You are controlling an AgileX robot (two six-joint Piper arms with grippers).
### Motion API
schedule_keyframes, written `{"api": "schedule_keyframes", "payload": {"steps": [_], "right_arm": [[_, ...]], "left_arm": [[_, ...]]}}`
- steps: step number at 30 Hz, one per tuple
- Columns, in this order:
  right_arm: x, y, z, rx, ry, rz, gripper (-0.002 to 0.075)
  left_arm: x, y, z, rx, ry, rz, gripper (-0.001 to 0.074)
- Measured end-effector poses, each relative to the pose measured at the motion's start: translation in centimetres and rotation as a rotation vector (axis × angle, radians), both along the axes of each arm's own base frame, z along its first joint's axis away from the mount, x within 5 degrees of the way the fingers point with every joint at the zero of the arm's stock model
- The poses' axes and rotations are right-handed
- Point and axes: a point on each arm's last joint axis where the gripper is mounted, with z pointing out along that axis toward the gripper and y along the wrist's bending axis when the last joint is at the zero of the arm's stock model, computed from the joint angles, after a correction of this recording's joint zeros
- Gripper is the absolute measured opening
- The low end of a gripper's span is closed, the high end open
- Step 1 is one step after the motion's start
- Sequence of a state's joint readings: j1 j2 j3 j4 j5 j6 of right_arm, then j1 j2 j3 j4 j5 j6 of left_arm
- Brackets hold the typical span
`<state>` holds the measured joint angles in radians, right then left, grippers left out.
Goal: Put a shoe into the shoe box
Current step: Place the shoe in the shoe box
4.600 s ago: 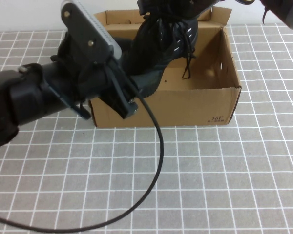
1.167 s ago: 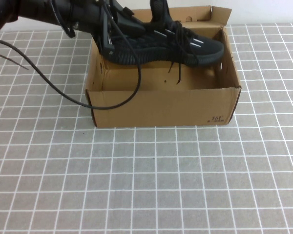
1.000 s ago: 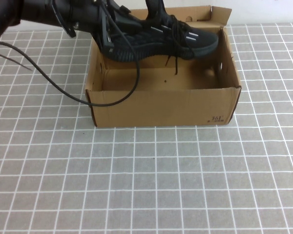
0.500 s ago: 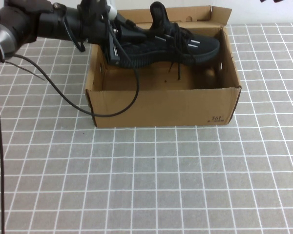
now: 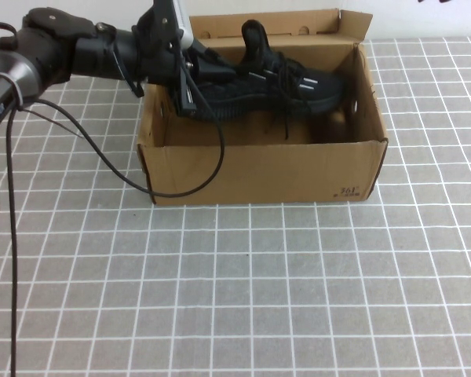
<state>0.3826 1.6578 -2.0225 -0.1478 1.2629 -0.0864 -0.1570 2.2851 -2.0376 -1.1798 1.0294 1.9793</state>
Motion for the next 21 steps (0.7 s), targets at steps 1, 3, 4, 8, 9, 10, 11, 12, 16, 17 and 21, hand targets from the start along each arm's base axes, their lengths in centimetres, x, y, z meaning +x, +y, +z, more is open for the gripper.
{"api": "schedule_keyframes", "payload": {"steps": [1, 3, 4, 8, 9, 10, 11, 12, 16, 17, 21], "right_arm": [[0.0, 0.0, 0.0, 0.002, 0.001, 0.001, -0.0016], [0.0, 0.1, 0.0, 0.010, 0.004, 0.005, -0.0016], [-0.1, 0.2, 0.0, 0.018, 0.007, 0.009, -0.0016], [-0.2, 0.5, 0.0, 0.053, 0.021, 0.028, -0.0016], [-0.2, 0.6, 0.0, 0.059, 0.024, 0.031, -0.0016], [-0.2, 0.6, 0.0, 0.061, 0.025, 0.032, -0.0016], [-0.2, 0.6, 0.0, 0.062, 0.025, 0.034, -0.0016], [-0.2, 0.6, 0.0, 0.062, 0.025, 0.034, -0.0016], [-0.3, 0.7, 0.0, 0.072, 0.029, 0.040, -0.0016], [-0.3, 0.7, 0.0, 0.074, 0.030, 0.041, -0.0016], [-0.4, 1.0, 0.0, 0.091, 0.037, 0.064, -0.0016]], "left_arm": [[0.0, 0.0, 0.0, 0.005, -0.002, -0.001, 0.0018], [0.0, 0.0, -0.2, 0.019, -0.013, -0.008, 0.0018], [0.1, 0.1, -0.3, 0.024, -0.015, -0.010, 0.0018], [0.3, 0.0, -1.2, 0.038, -0.012, -0.018, 0.0018], [0.3, 0.1, -1.5, 0.050, -0.014, -0.022, 0.0018], [0.4, 0.1, -1.8, 0.059, -0.015, -0.025, 0.0018], [0.4, 0.1, -1.9, 0.068, -0.018, -0.029, 0.0018], [0.4, 0.1, -2.0, 0.075, -0.024, -0.033, 0.0018], [0.5, 0.2, -2.1, 0.089, -0.045, -0.031, 0.0018], [0.6, 0.2, -2.1, 0.088, -0.048, -0.024, 0.0018], [0.7, 0.2, -2.0, 0.090, -0.073, -0.017, 0.0018]]}}
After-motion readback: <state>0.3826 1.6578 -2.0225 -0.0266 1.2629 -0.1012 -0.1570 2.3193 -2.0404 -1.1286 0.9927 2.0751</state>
